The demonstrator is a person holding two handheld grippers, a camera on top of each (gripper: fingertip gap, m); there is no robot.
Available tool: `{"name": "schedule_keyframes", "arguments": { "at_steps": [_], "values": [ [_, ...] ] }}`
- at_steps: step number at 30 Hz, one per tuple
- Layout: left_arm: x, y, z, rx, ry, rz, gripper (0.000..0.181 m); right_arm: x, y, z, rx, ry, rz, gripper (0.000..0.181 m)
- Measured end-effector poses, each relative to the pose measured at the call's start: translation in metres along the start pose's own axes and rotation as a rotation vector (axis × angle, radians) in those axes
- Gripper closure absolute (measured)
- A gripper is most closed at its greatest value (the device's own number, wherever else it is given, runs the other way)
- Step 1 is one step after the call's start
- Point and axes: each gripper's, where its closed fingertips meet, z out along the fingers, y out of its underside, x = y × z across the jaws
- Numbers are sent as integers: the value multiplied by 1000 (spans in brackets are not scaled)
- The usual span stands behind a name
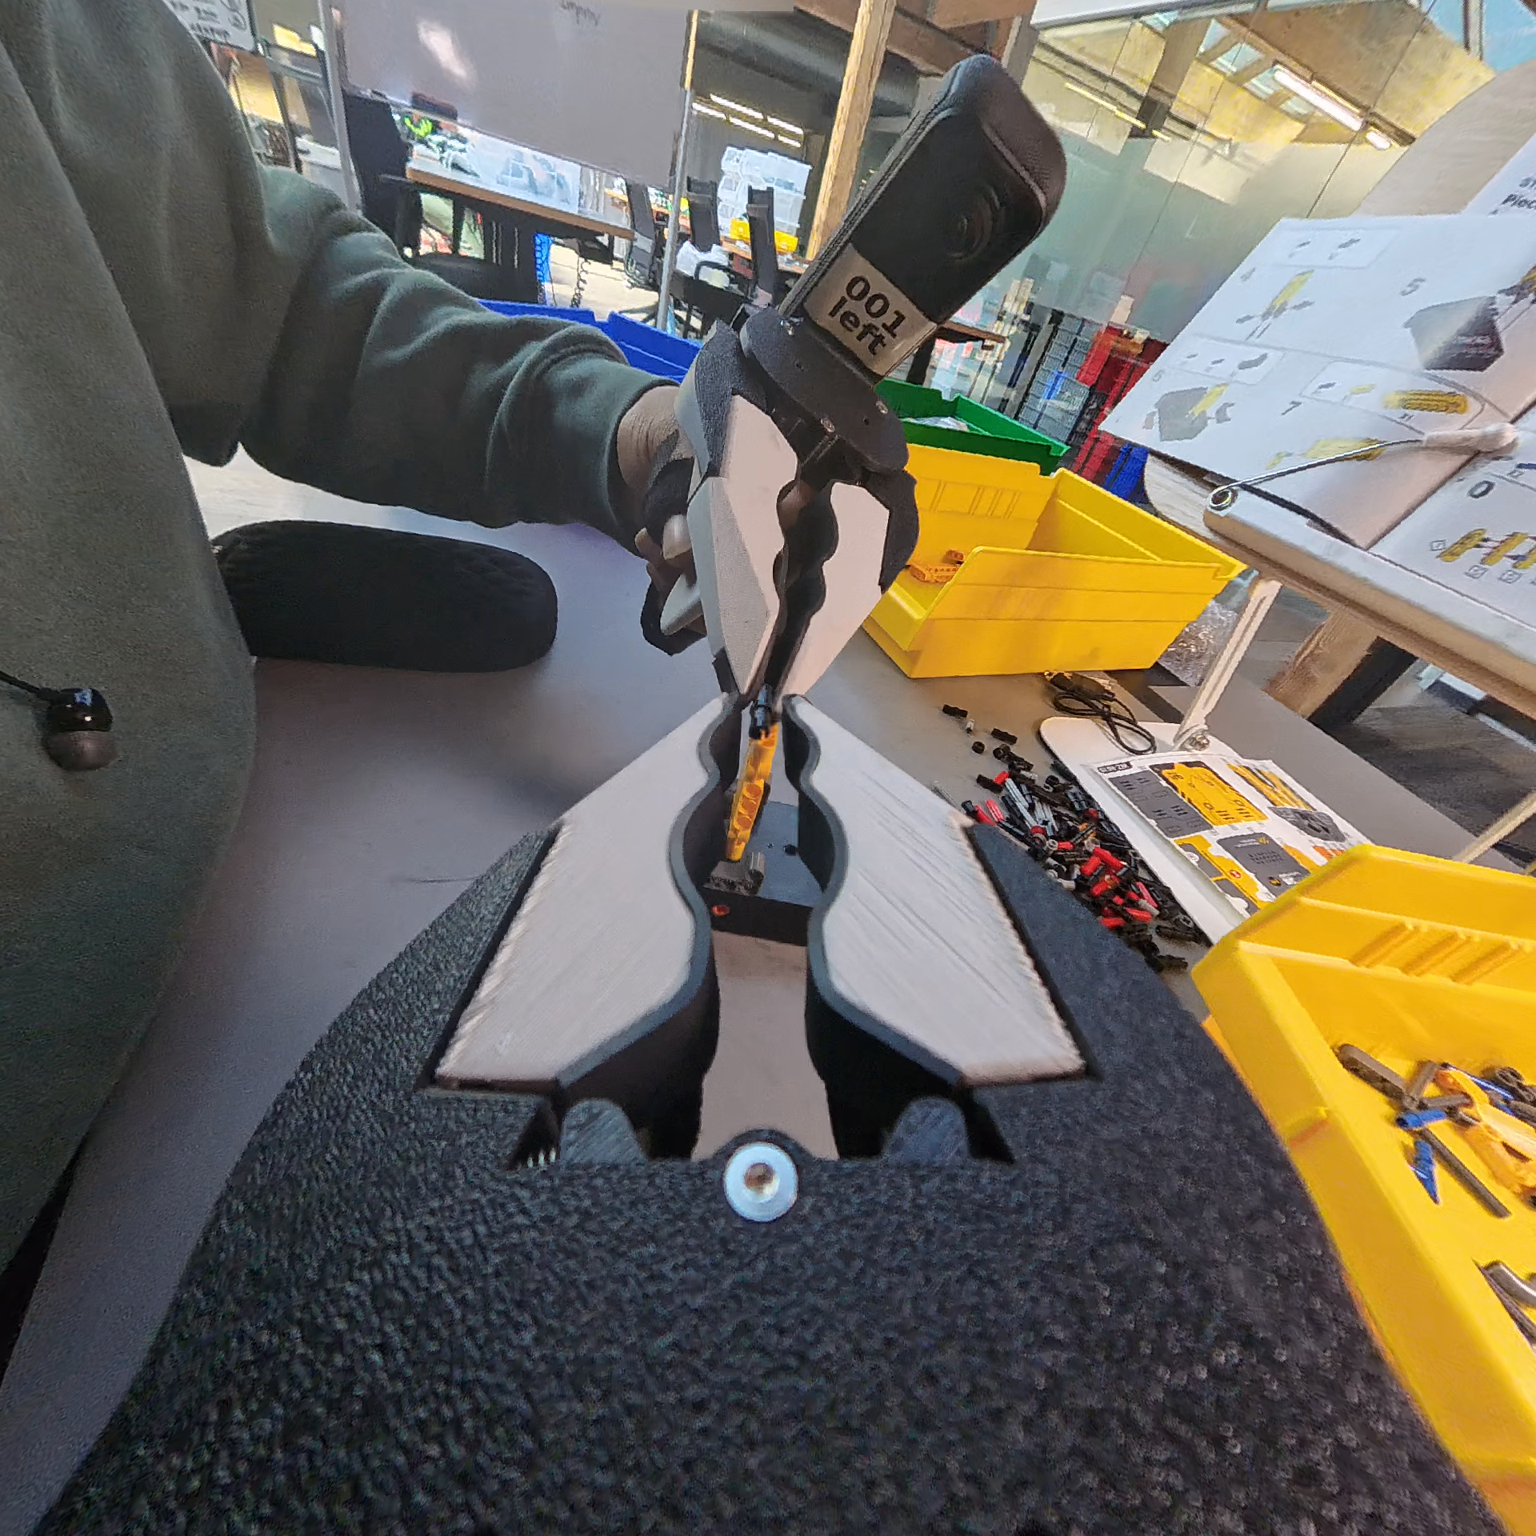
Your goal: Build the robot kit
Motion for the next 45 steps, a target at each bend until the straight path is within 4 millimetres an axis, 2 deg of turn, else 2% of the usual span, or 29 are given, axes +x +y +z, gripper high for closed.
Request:
{"name": "schedule_keyframes", "arguments": {
  "at_steps": [5, 19, 36, 42, 45],
  "values": [
    [4, -3, 2, 21, 28, -19, 178, -2, -1, 0, -10, 5, -46, 169],
    [2, -4, 2, 39, 42, -72, 178, 0, 0, 0, -20, -1, -70, 177],
    [12, -13, -2, 131, 161, -197, 178, -2, -12, 0, 22, 31, -225, 176],
    [18, -17, -4, 179, 240, -288, 179, -4, -17, 0, 29, 49, -338, 176],
    [14, -14, -4, 165, 211, -286, 178, -3, -14, 1, 14, 36, -310, 177]
  ]
}}
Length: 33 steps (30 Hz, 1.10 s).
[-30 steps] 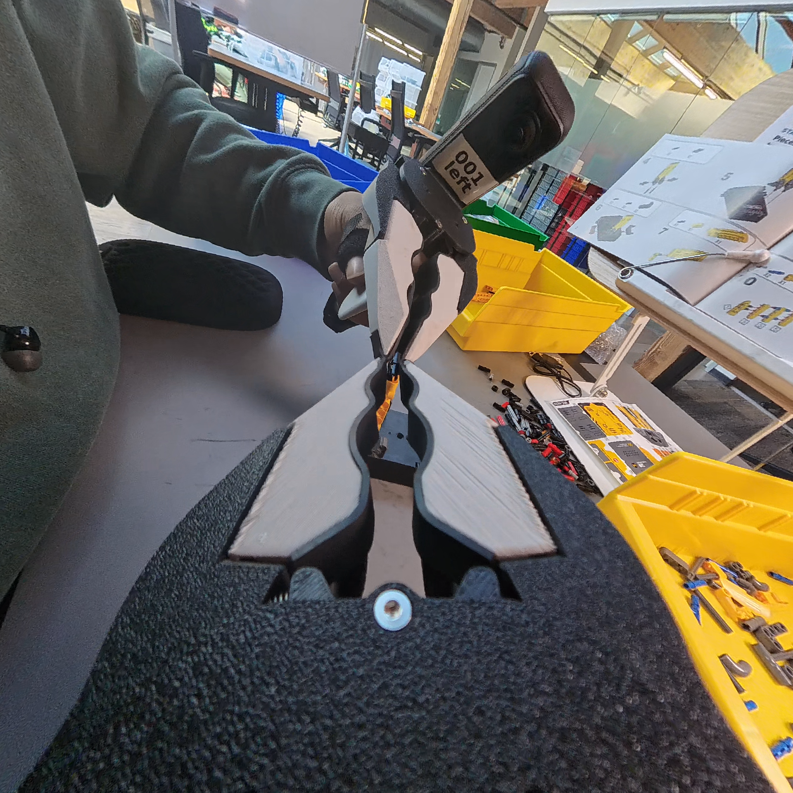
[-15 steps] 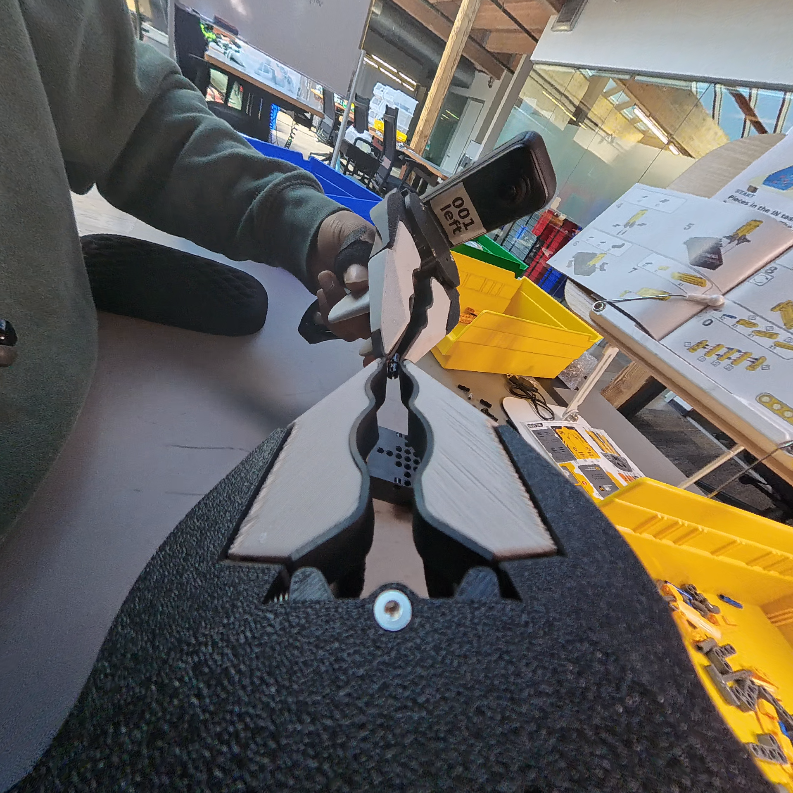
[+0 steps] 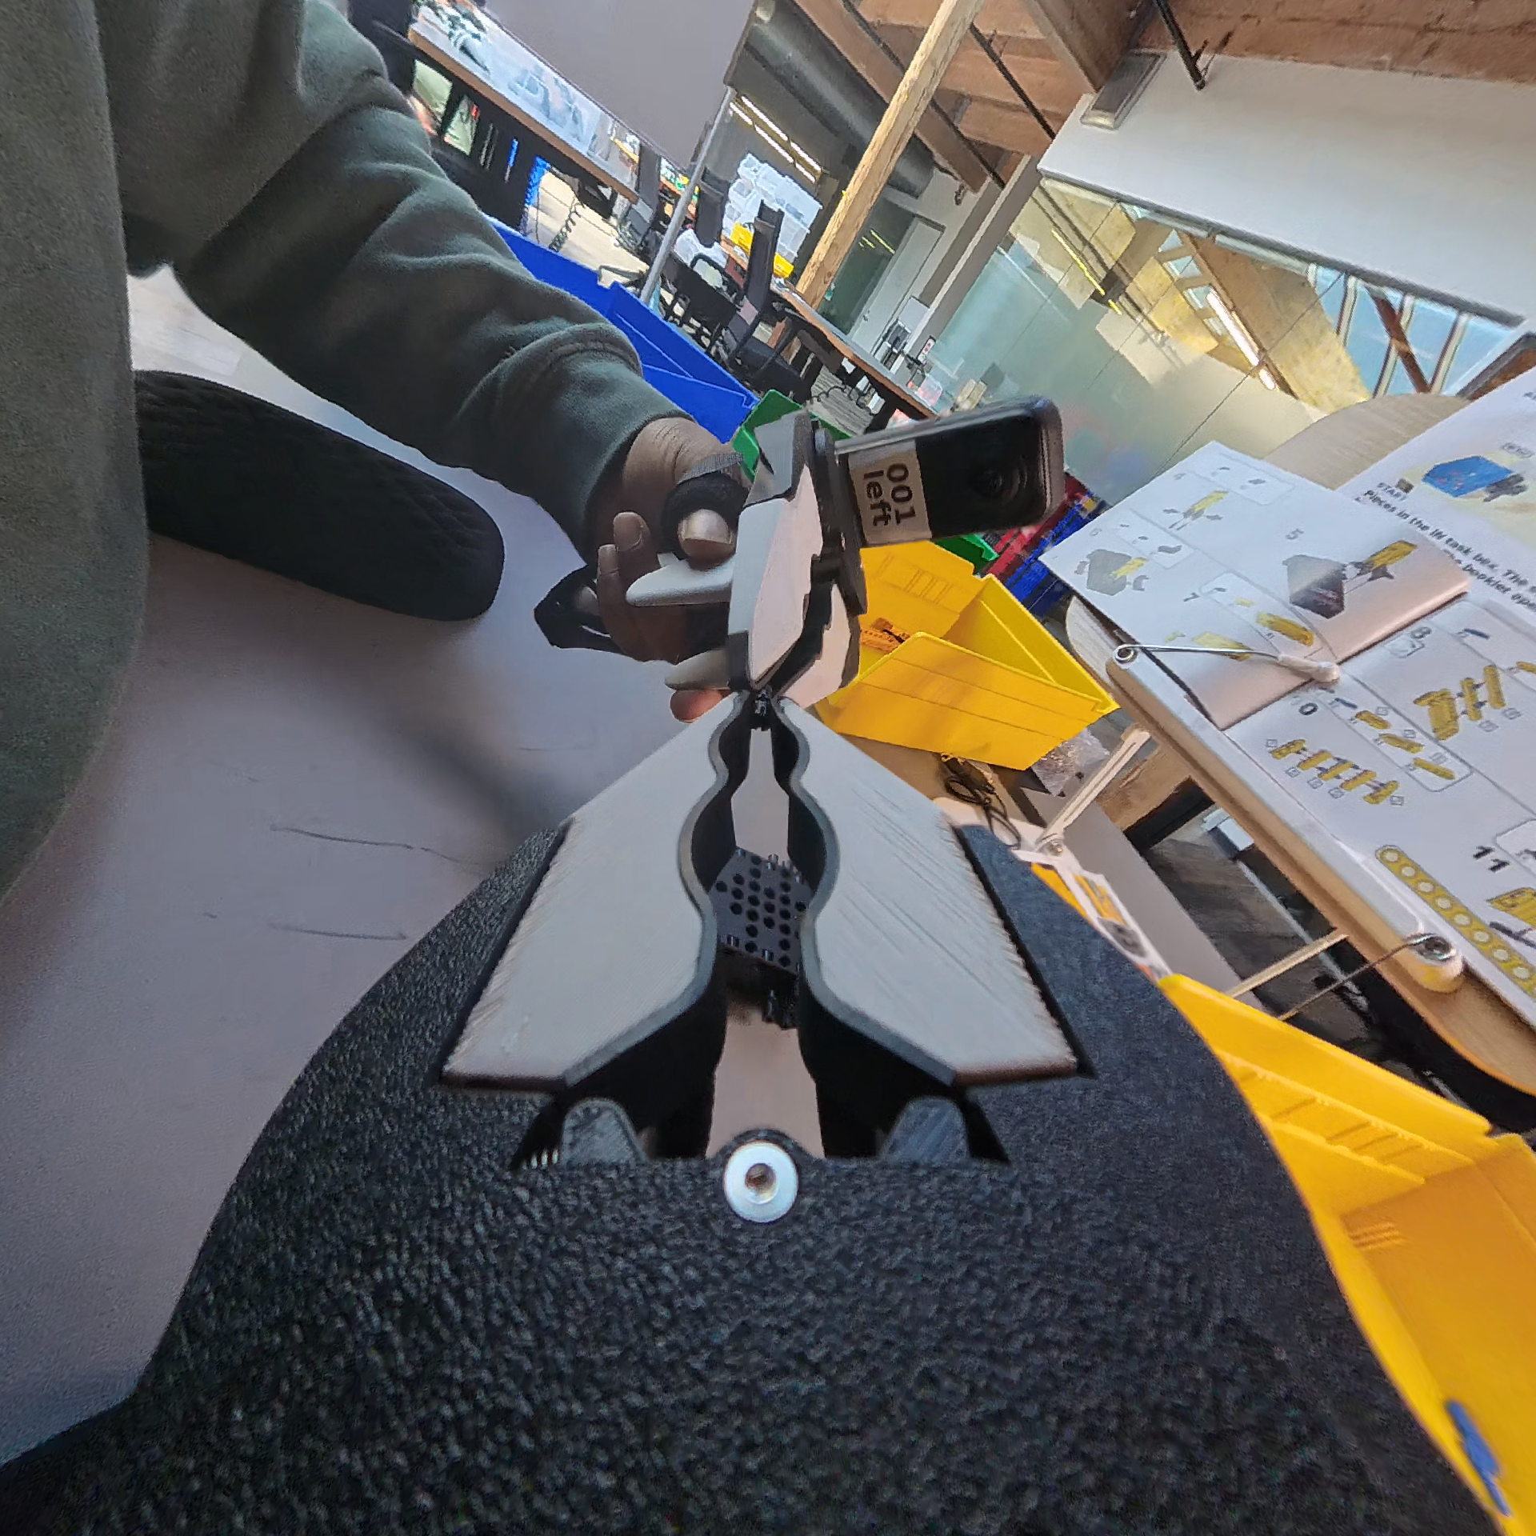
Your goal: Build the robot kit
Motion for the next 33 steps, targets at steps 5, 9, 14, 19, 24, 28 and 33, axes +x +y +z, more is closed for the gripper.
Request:
{"name": "schedule_keyframes", "arguments": {
  "at_steps": [5, 9, 14, 19, 24, 28, 33],
  "values": [
    [-38, 12, -18, -256, -395, 333, 161, 4, 27, -2, -49, -36, 217, 177],
    [-62, 40, -23, -522, -553, 451, 159, -3, 61, 0, -180, -57, 247, 177],
    [-86, 68, -24, -821, -677, 534, 167, -6, 75, 3, -251, -65, 233, 177],
    [-90, 70, -25, -925, -693, 515, 172, -6, 75, -1, -240, -67, 251, 177],
    [-90, 71, -27, -968, -679, 467, 173, -12, 76, -2, -236, -98, 260, 177],
    [-88, 73, -31, -1005, -660, 440, 174, -16, 76, -2, -236, -117, 262, 177],
    [-86, 75, -37, -1120, -646, 456, 173, -19, 76, -1, -235, -130, 264, 177]
  ]
}}
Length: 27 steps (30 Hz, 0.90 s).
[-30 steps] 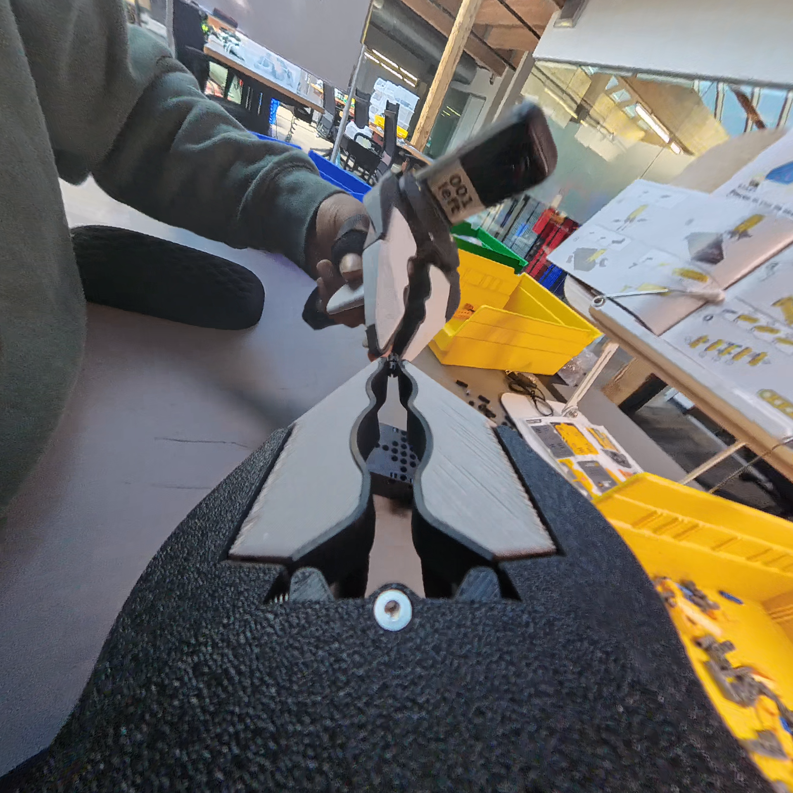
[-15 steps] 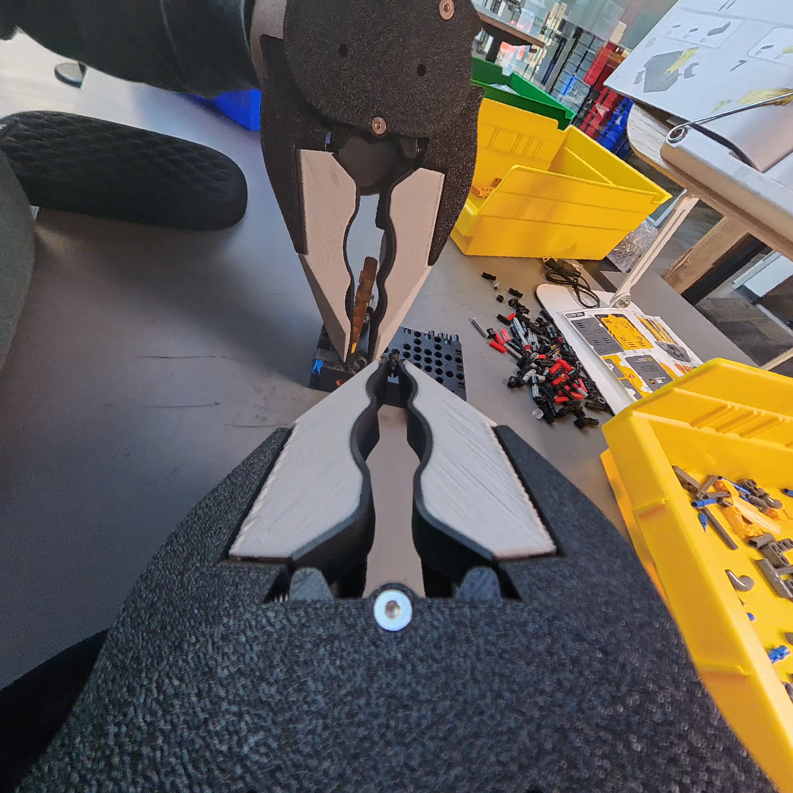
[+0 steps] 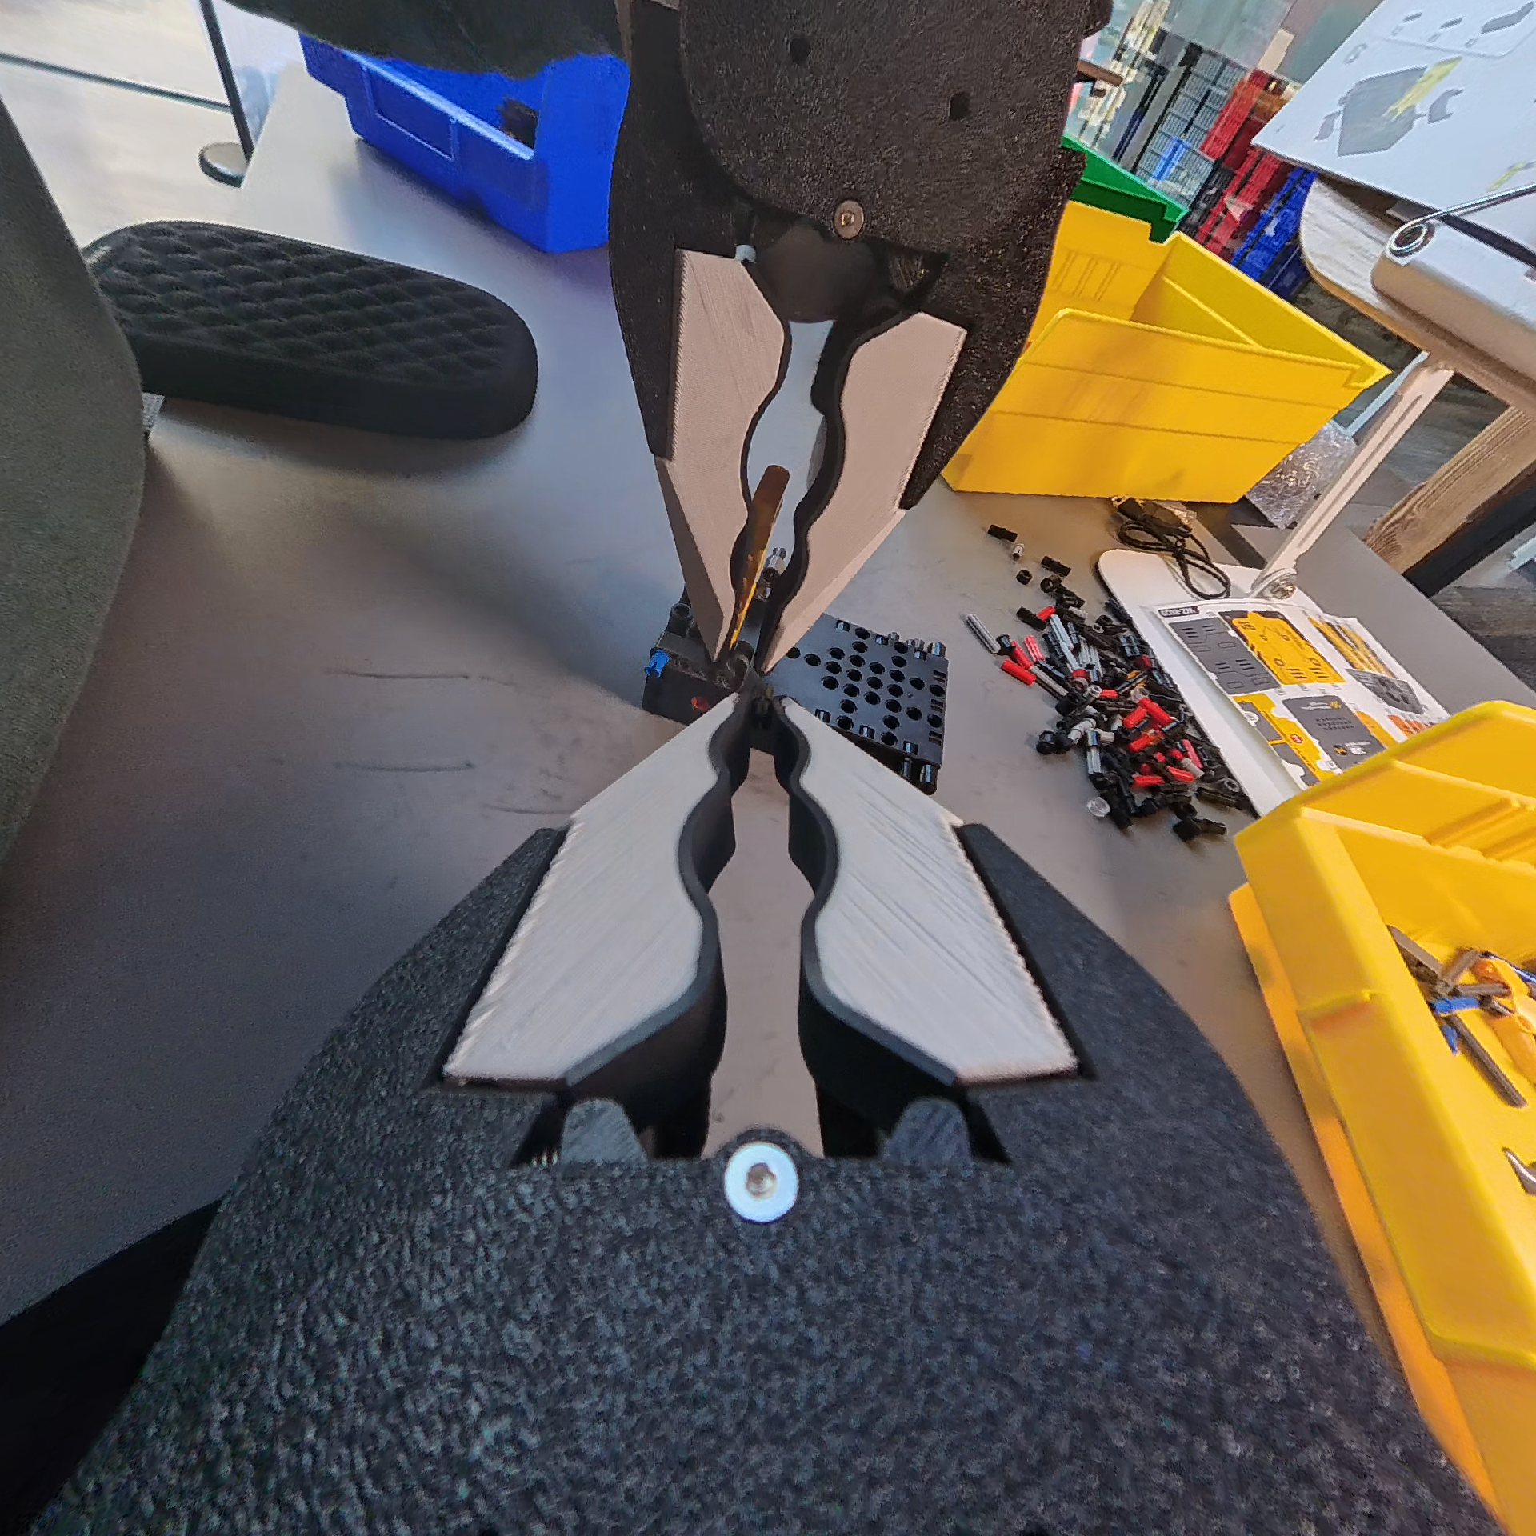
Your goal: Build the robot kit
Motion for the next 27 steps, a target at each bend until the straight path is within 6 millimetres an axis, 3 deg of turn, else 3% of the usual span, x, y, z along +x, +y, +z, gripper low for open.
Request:
{"name": "schedule_keyframes", "arguments": {
  "at_steps": [10, 15, 18, 27],
  "values": [
    [3, 9, -2, -175, 43, 125, 169, -4, 0, 0, 0, -8, -3, 177],
    [3, 8, 0, -152, 85, 125, 174, -4, -1, 0, 2, -11, -4, 177],
    [1, 4, -1, -56, 82, 107, 175, -4, -1, 0, 6, -8, 1, 177],
    [13, -28, -32, 575, 119, -144, 176, -7, -21, 2, 67, -44, 51, 177]
  ]
}}
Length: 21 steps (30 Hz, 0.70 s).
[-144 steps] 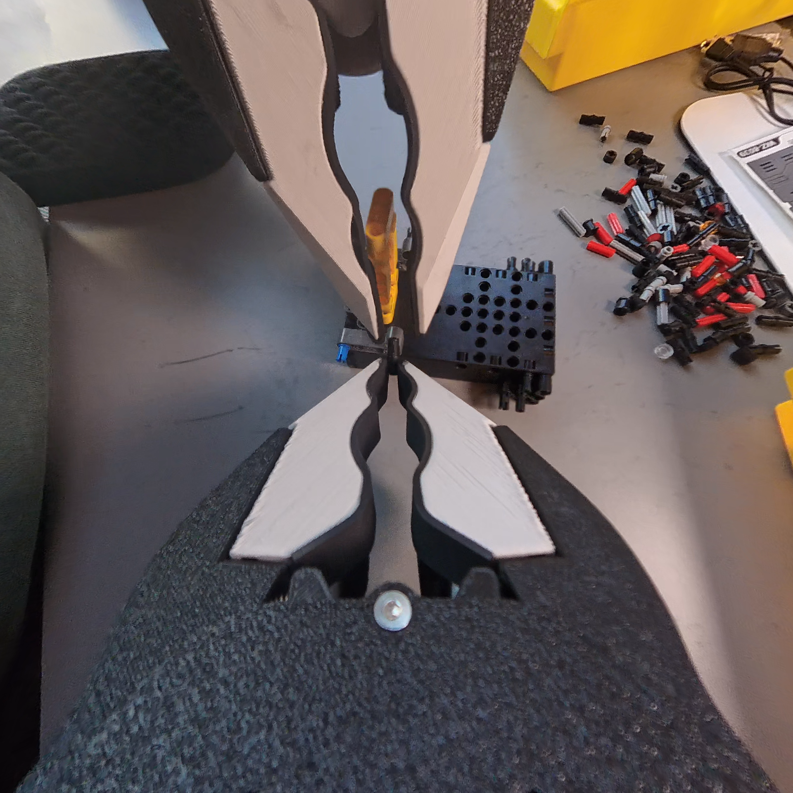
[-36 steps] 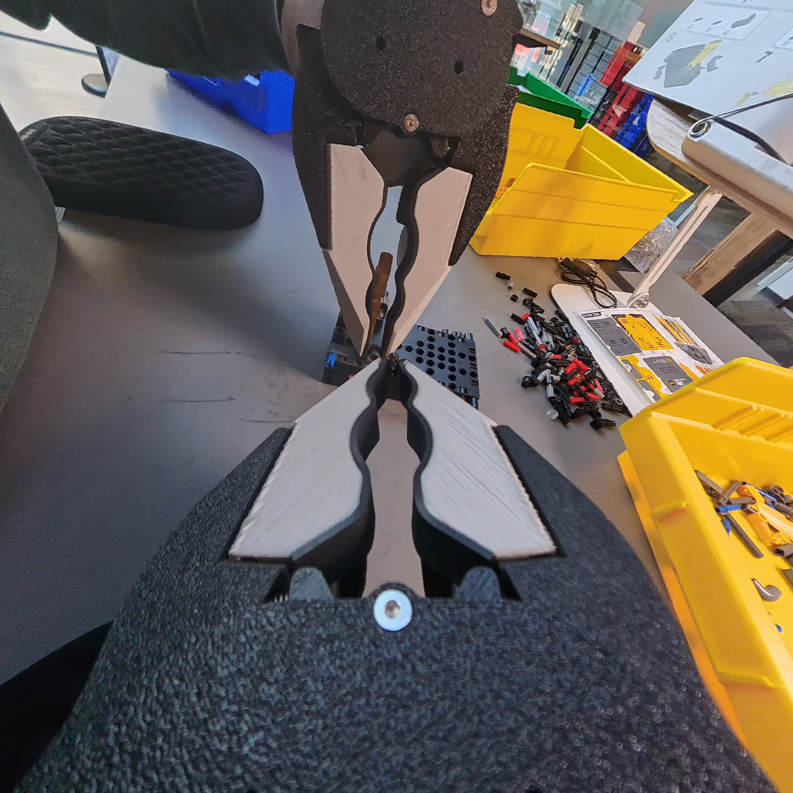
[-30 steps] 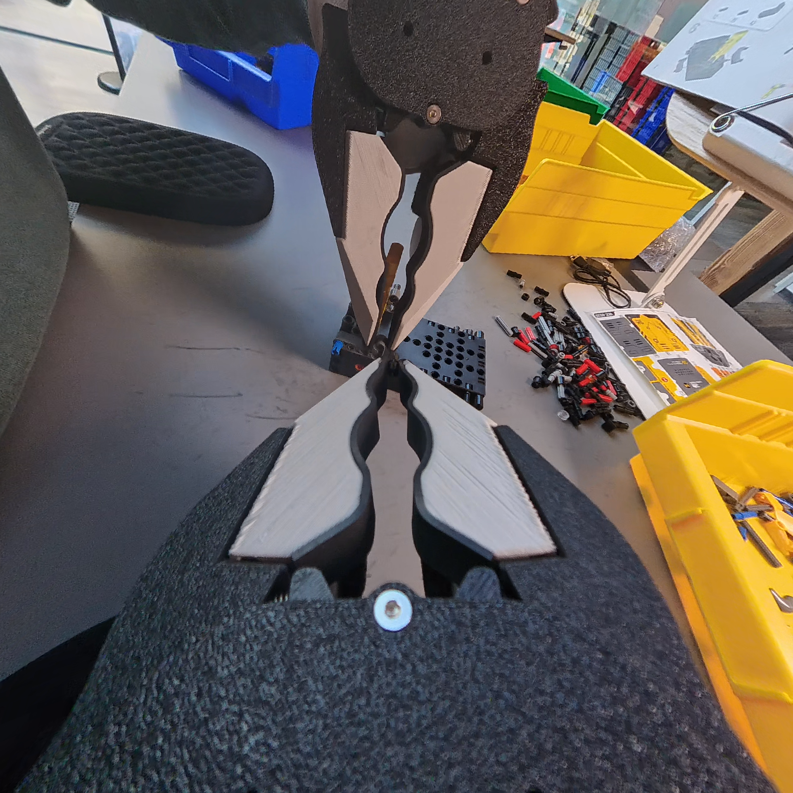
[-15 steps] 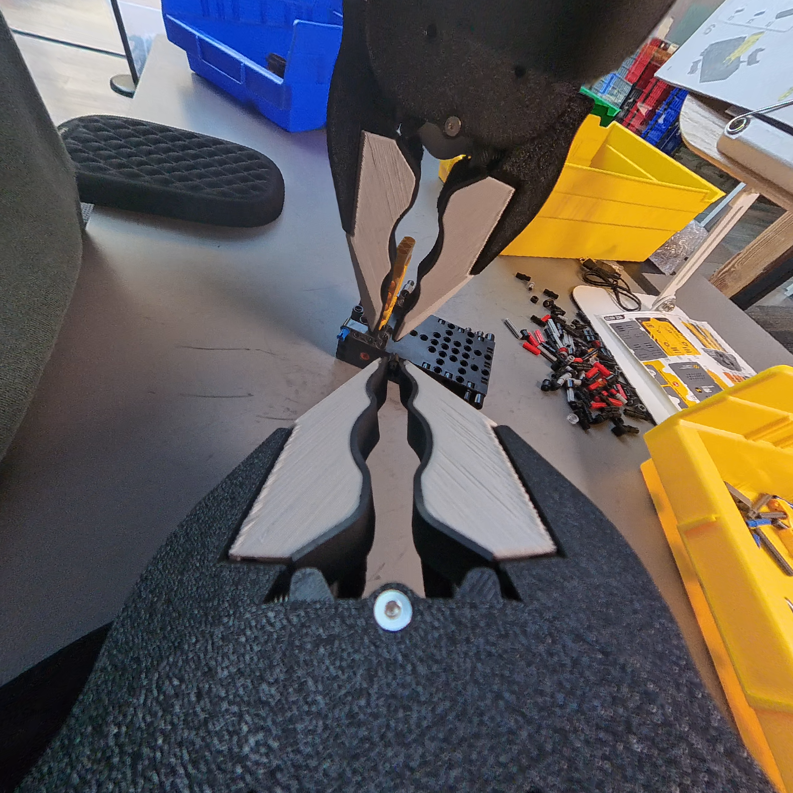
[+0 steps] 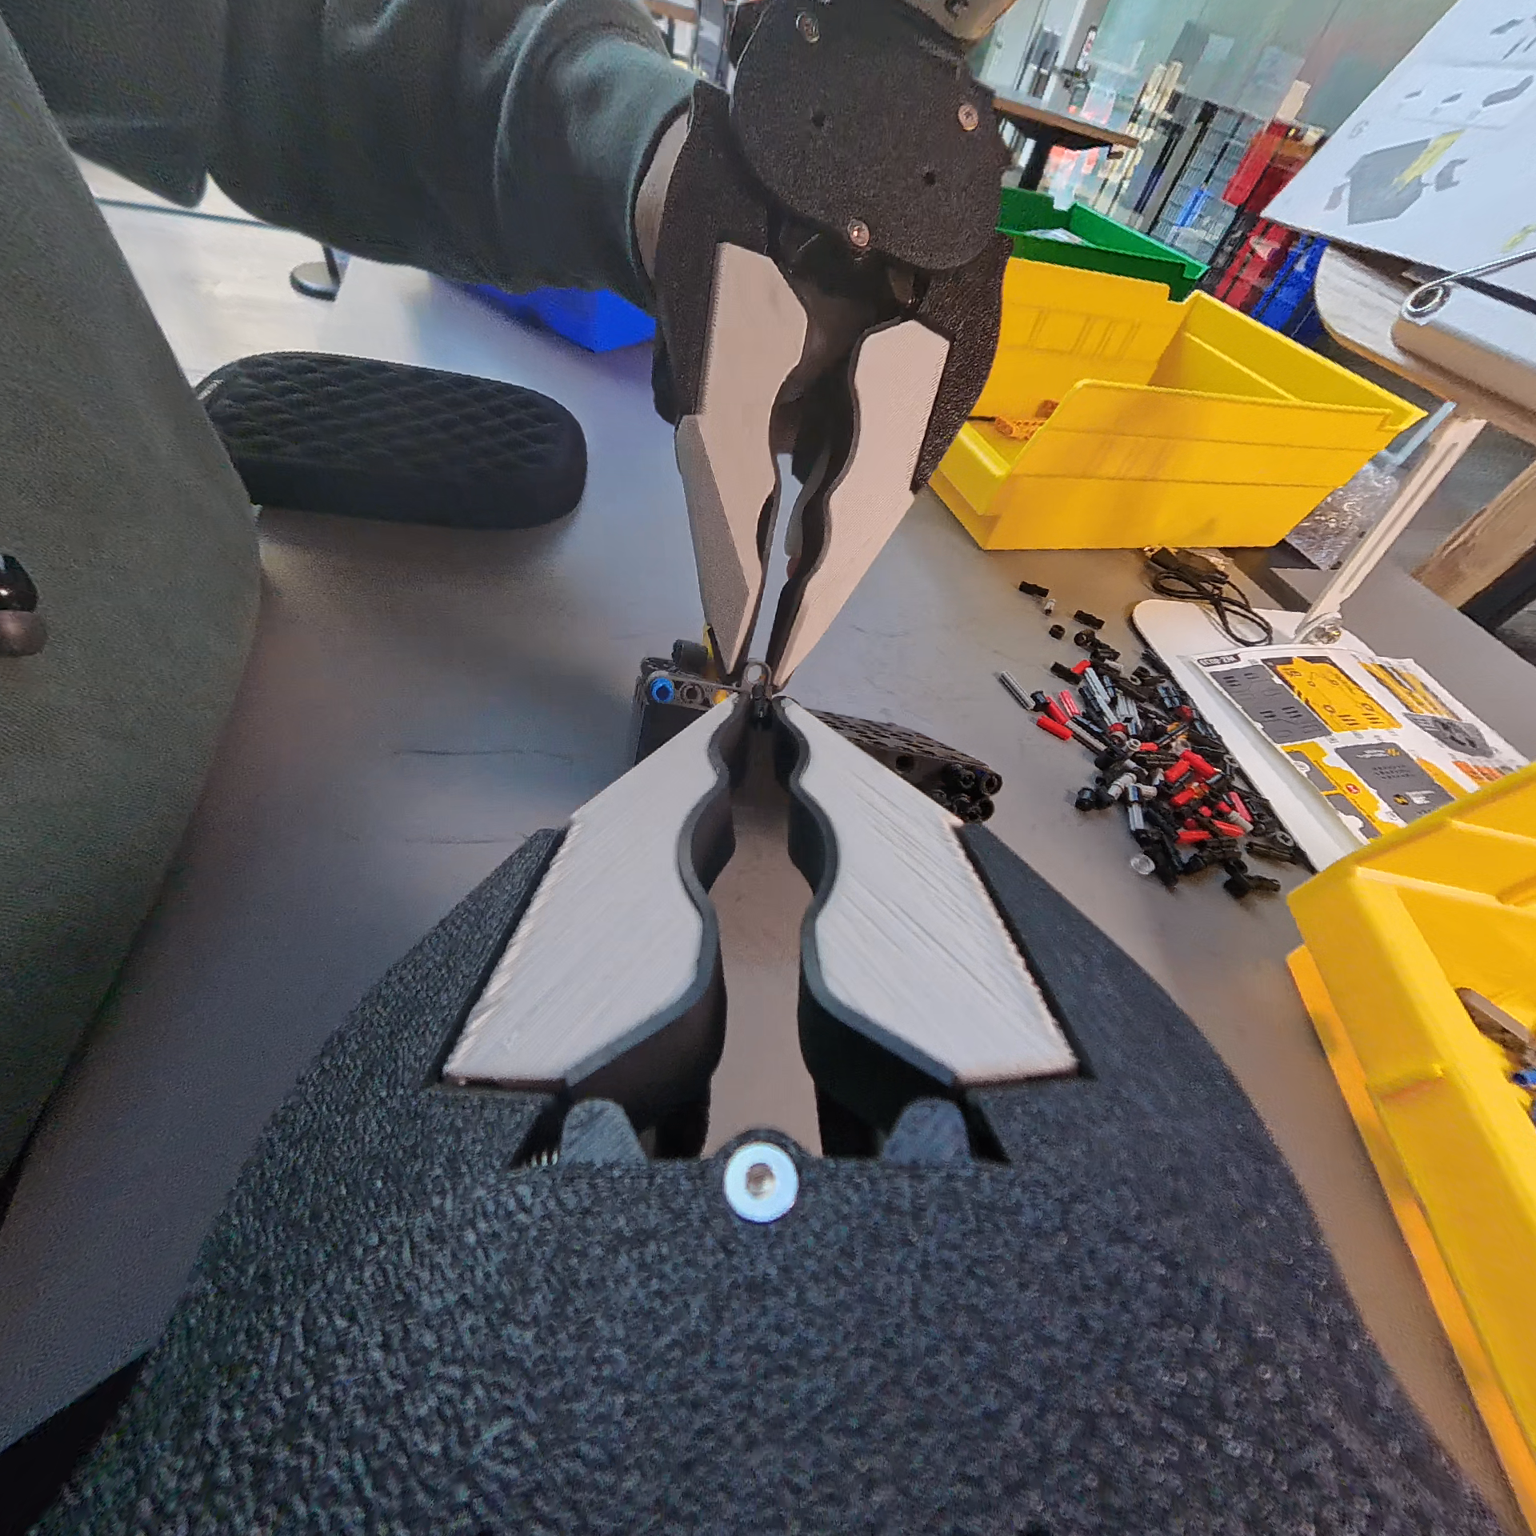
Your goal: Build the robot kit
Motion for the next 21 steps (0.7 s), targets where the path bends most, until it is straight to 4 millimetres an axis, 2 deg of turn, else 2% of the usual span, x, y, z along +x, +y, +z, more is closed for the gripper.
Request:
{"name": "schedule_keyframes", "arguments": {
  "at_steps": [6, 15, 21],
  "values": [
    [10, -3, 4, 171, -49, -12, 176, -11, 0, 10, -79, -70, -32, 177],
    [9, 0, 17, 153, -116, 38, 176, -15, 12, 5, -408, -164, -176, 177],
    [8, -3, 20, 179, -144, 33, 177, -13, 15, 3, -420, -151, -124, 178]
  ]
}}
